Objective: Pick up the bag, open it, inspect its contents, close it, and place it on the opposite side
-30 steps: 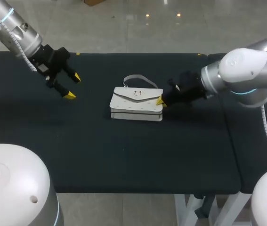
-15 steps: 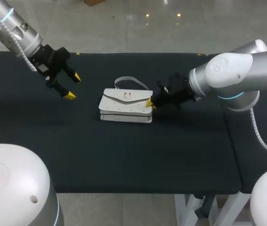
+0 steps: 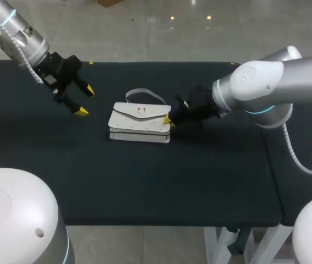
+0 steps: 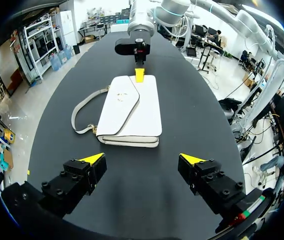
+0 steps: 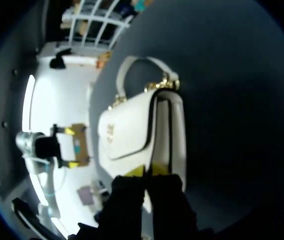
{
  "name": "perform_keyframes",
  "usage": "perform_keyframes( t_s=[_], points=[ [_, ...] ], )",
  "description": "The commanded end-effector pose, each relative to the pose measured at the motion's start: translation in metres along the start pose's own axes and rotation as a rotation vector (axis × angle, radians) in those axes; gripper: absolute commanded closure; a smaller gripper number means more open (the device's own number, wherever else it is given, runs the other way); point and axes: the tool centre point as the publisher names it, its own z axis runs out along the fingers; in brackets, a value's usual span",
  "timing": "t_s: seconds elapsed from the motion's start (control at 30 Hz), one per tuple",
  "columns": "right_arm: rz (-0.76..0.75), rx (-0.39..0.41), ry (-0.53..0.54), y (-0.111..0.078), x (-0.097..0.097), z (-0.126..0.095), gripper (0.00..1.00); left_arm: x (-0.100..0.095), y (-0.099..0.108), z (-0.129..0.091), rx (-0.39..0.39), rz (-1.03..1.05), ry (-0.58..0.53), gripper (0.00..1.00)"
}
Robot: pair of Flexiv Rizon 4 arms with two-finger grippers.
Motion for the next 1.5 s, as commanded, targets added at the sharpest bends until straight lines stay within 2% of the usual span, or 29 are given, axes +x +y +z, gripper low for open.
perform_keyframes(
  t_s=[0.03,0.07,0.17,0.2,0.5,0.8,1.0,1.1,1.17,1.5],
  points=[
    [0.000,0.005,0.004,0.002,-0.001,0.003,0.87,-0.001,0.001,0.001,0.003,0.001,0.000,0.00],
    [0.000,0.005,0.003,0.002,-0.001,0.003,0.78,-0.001,0.001,0.001,0.003,0.001,0.000,0.00],
    [-0.001,0.008,0.000,0.002,-0.001,0.000,0.38,-0.001,0.001,0.001,0.003,0.001,0.000,0.00],
    [-0.001,0.008,-0.002,0.002,-0.001,-0.002,0.00,-0.001,0.001,0.001,0.003,0.001,0.000,0.00],
    [-0.049,-0.049,-0.063,-0.004,0.009,-0.041,0.00,-0.001,0.001,0.001,0.003,0.001,0.000,0.00],
    [-0.268,-0.055,-0.242,-0.010,0.031,-0.070,0.00,-0.001,0.001,0.001,0.003,0.001,0.000,0.00],
    [-0.383,-0.045,-0.345,-0.018,0.038,-0.074,0.00,-0.001,0.001,0.001,0.003,0.001,0.000,0.00],
    [-0.419,-0.008,-0.410,-0.021,0.040,-0.076,0.00,-0.001,0.001,0.001,0.003,0.001,0.000,0.00],
    [-0.464,0.037,-0.490,-0.022,0.039,-0.075,0.00,-0.001,0.001,0.001,0.003,0.001,0.000,0.00],
    [-0.464,0.037,-0.490,-0.022,0.039,-0.075,0.00,-0.001,0.001,0.001,0.003,0.001,0.000,0.00]
  ],
)
